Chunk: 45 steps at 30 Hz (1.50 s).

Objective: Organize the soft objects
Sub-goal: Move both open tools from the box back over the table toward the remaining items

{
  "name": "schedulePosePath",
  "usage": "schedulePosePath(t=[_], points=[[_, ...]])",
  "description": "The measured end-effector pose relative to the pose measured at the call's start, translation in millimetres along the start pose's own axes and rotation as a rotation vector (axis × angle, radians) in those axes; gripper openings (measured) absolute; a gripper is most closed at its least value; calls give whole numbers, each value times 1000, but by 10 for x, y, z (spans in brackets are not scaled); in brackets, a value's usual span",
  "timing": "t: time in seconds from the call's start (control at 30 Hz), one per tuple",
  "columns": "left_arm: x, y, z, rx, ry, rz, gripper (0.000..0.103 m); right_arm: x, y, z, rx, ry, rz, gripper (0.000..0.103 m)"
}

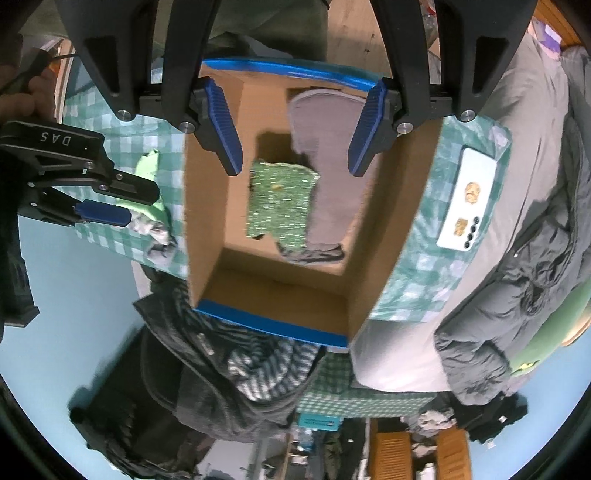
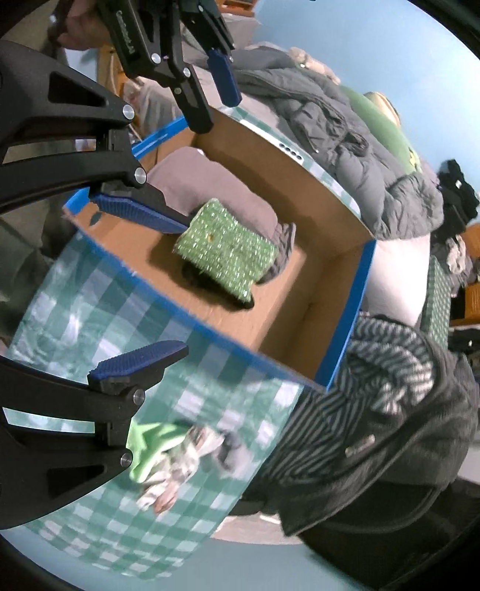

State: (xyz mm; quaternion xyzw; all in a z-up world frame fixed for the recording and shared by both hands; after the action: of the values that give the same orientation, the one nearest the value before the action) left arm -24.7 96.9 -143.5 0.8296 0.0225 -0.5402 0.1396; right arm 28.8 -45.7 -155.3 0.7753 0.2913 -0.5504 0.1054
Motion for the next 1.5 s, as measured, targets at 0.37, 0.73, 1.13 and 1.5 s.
schedulePosePath(t=[0.37, 0.73, 1.13, 1.5], points=[[62, 537, -2, 114, -27, 53, 61, -335, 492, 424, 151, 23, 51, 61], [168, 1084, -20, 208, -45, 68, 62, -552, 890, 748, 250, 37, 90, 61], [366, 1555, -19, 247, -60, 61, 66, -653, 1289, 926, 284, 36, 113, 61], [748, 1873, -50, 235, -124, 46, 66, -512, 1648, 869, 226, 12, 125, 61]])
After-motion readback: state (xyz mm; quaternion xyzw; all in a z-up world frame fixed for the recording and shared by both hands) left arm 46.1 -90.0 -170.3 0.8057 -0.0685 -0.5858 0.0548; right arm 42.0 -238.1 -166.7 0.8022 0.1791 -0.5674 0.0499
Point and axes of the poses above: each gripper's, at about its wrist camera, not at the fingertips, and x roughly the way its jaws point, y to its right, z to its underside, the point moved 5 cm from there along x, roughly the way its jaws point, and after that the axes turned 9 degrees about -x, right-handed, at the moved point
